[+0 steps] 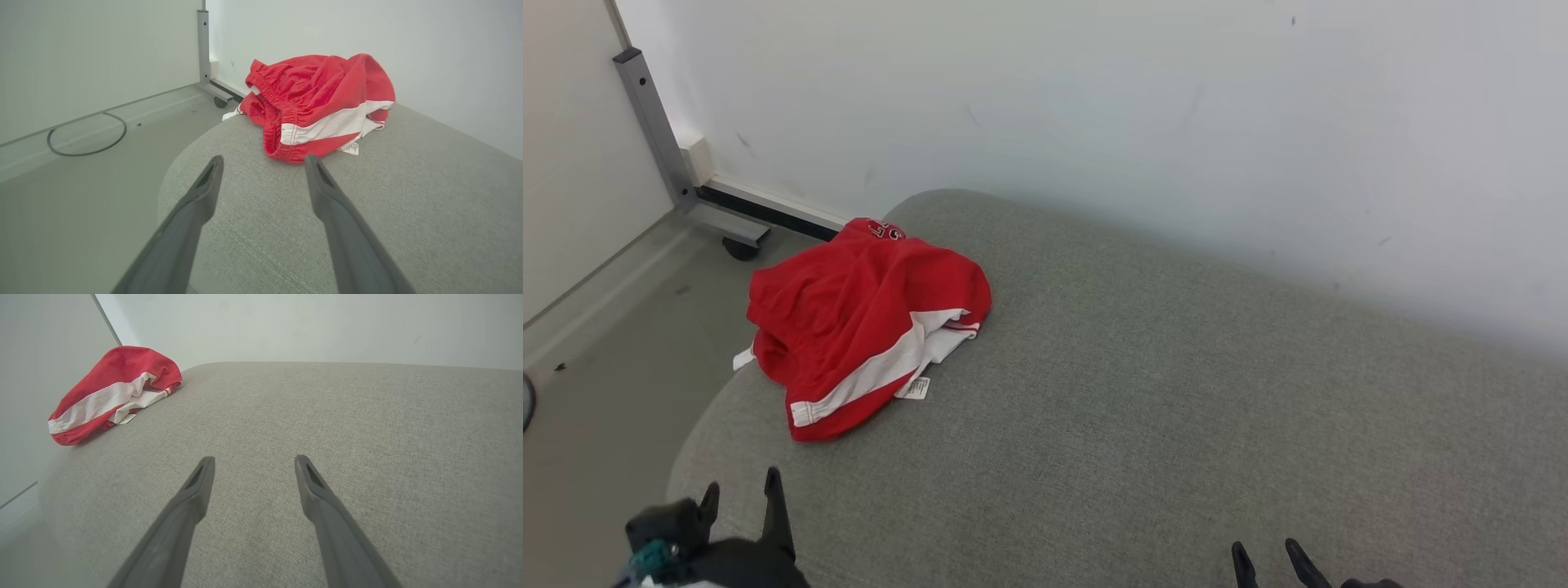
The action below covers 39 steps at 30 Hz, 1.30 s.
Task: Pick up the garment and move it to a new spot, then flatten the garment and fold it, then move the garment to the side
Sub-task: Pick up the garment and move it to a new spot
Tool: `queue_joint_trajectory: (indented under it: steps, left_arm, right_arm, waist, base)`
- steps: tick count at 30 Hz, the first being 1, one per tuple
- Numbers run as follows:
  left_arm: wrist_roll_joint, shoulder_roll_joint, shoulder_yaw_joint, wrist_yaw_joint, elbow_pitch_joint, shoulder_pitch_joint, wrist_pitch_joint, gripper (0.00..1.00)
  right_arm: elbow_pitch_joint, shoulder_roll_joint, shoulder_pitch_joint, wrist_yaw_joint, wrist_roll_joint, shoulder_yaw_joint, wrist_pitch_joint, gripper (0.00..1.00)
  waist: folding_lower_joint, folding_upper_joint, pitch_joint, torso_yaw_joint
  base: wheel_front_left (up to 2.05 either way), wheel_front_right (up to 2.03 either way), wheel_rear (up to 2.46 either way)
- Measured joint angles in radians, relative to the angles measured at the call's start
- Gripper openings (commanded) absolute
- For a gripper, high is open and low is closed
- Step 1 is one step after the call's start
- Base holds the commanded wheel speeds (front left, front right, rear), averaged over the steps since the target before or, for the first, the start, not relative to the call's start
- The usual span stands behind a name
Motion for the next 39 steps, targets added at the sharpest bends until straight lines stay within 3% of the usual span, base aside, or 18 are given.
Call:
queue_joint_trajectory:
  steps: [5,11,22,38,39]
  left_arm:
    - [-0.037,0.019,0.025,0.016,0.082,-0.168,0.072,1.00]
    - [-0.099,0.053,0.064,0.023,0.155,-0.350,0.126,1.00]
    - [-0.200,0.103,0.113,0.012,0.295,-0.498,0.263,1.00]
    - [-0.145,0.203,0.091,0.139,0.407,-0.518,0.306,1.00]
    - [-0.145,0.203,0.090,0.142,0.410,-0.517,0.309,0.44]
  right_arm:
    - [-0.064,-0.012,0.025,0.000,-0.043,0.003,0.044,1.00]
    - [-0.205,-0.082,0.018,0.000,-0.072,0.016,0.135,1.00]
    - [-0.448,-0.159,0.072,0.000,-0.086,-0.026,0.264,1.00]
    - [-0.600,-0.188,0.103,0.000,-0.086,-0.029,0.347,1.00]
    - [-0.607,-0.189,0.105,0.000,-0.085,-0.034,0.349,1.00]
  waist:
    - [-0.0001,-0.0001,0.012,-0.016]
    - [0.0001,-0.0001,0.073,-0.047]
    - [0.0002,0.0000,0.217,-0.180]
    - [0.0001,0.0000,0.342,-0.337]
    - [0.0002,0.0000,0.351,-0.343]
  base:
    - [0.00,0.00,0.00]
    - [0.00,0.00,0.00]
    - [0.00,0.00,0.00]
    - [0.00,0.00,0.00]
    - [0.00,0.00,0.00]
